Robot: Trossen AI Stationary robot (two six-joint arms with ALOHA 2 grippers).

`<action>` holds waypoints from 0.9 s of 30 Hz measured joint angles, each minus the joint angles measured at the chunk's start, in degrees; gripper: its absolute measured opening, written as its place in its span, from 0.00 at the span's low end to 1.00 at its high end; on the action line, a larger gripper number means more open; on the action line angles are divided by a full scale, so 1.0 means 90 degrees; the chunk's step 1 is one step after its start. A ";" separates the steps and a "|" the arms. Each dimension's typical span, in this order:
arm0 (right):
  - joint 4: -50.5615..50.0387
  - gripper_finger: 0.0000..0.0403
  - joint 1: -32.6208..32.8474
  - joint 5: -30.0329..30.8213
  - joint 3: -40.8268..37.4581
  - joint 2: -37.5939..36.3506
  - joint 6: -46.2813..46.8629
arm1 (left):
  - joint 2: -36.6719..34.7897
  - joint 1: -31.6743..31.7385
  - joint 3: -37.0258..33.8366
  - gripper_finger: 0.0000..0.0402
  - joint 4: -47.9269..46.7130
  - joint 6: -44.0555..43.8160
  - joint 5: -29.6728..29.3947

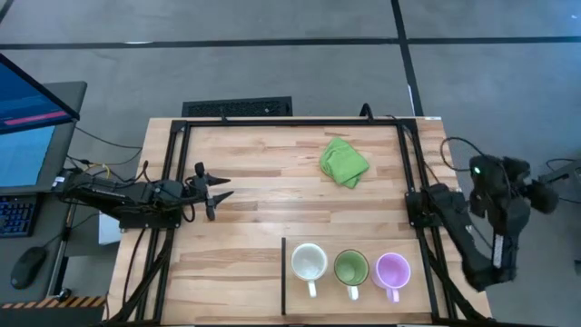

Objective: Stack small to large cups/mugs on shelf
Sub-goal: Return to Home Position

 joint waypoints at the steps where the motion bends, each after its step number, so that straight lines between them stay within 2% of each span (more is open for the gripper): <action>1: 0.0032 0.56 -0.0155 -0.0027 0.0064 -0.0172 -0.0040 | 0.0000 0.0000 0.0000 0.46 0.0007 0.0040 0.0000; 3: 0.0161 0.56 -0.0320 -0.0417 0.0286 -0.0530 -0.0068 | 0.0002 0.0000 0.0000 0.46 0.0020 0.0124 0.0000; 4: 0.0332 0.56 -0.0358 -0.0840 0.0406 -0.0710 -0.0158 | 0.0002 0.0000 0.0000 0.46 0.0037 0.0161 0.0000; 6: 0.0924 0.56 -0.0373 -0.2171 0.0568 -0.0961 -0.0658 | 0.0001 0.0000 0.0000 0.46 0.0085 0.0244 -0.0001; 9: 0.1711 0.56 -0.0519 -0.4602 0.0861 -0.0875 -0.1209 | 0.0002 0.0000 0.0000 0.46 0.0148 0.0274 0.0012; 14: 0.3736 0.56 -0.1214 -0.6963 0.0800 -0.0933 -0.1778 | 0.0000 -0.0005 0.0002 0.46 0.0165 0.0223 0.0585; 18: 0.4551 0.56 -0.1231 -0.9099 0.0651 -0.0938 -0.1695 | 0.0000 -0.0007 0.0002 0.46 0.0165 0.0257 0.0847; 20: 0.5022 0.56 -0.1231 -1.0159 0.0444 -0.0933 -0.1266 | 0.0000 -0.0007 0.0002 0.46 0.0169 0.0347 0.0790; 22: 0.5532 0.56 -0.1206 -1.0402 0.0138 -0.0925 -0.0802 | 0.0000 -0.0005 0.0002 0.46 0.0209 0.0515 0.0664; 27: 0.6294 0.56 -0.0581 -0.9949 -0.1014 -0.0931 -0.0677 | 0.0000 -0.0005 0.0002 0.46 0.0374 0.0733 0.0315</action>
